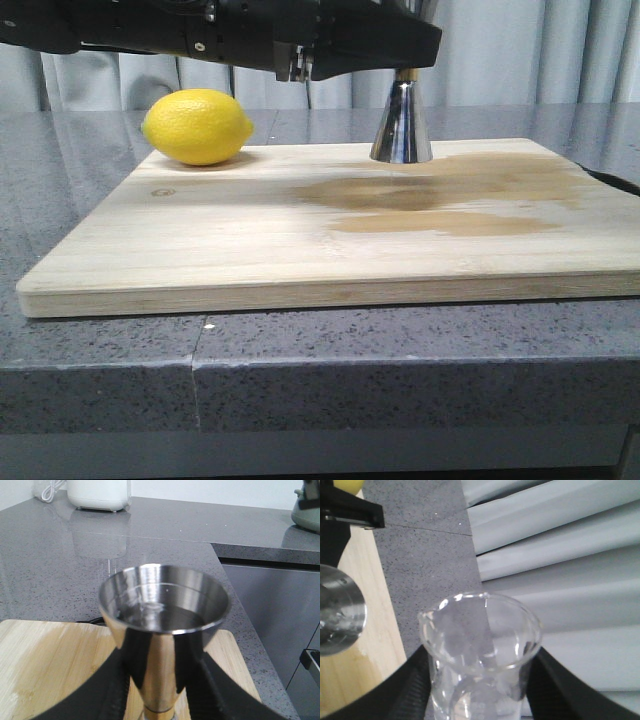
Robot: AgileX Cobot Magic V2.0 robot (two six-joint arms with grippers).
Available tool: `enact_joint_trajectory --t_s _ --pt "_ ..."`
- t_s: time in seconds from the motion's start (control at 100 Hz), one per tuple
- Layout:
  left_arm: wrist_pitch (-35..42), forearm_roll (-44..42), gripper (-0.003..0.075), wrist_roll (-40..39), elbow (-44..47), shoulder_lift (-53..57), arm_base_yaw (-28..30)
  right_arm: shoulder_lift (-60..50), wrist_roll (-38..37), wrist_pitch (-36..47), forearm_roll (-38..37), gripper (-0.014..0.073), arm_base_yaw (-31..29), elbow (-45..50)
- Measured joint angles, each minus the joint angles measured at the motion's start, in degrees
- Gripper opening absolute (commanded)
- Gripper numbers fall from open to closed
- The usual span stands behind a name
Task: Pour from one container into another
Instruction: 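Tilt the beaker with the right gripper, pouring liquid into the jigger cup, then return the beaker upright and set it down on the board with the right gripper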
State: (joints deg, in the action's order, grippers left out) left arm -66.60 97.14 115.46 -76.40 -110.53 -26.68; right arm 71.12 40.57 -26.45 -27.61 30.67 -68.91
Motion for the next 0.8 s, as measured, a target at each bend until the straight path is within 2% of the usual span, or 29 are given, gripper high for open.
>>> enact_joint_trajectory --t_s 0.26,0.42,0.62,0.8 --pt "0.0 0.0 0.0178 0.0 0.0 0.0 0.0 0.0 -0.2 -3.5 9.0 0.0318 0.0 0.0" --pt "0.0 0.0 0.0178 0.0 0.0 0.0 0.0 0.0 -6.8 -3.9 15.9 0.0318 -1.5 0.0" --pt "0.0 0.0 0.0178 0.0 0.0 0.0 0.0 -0.9 -10.7 -2.5 26.4 0.0318 -8.0 0.2" --pt "0.0 0.0 0.0178 0.0 0.0 0.0 0.0 -2.8 -11.1 5.4 37.3 0.0318 -15.3 5.1"
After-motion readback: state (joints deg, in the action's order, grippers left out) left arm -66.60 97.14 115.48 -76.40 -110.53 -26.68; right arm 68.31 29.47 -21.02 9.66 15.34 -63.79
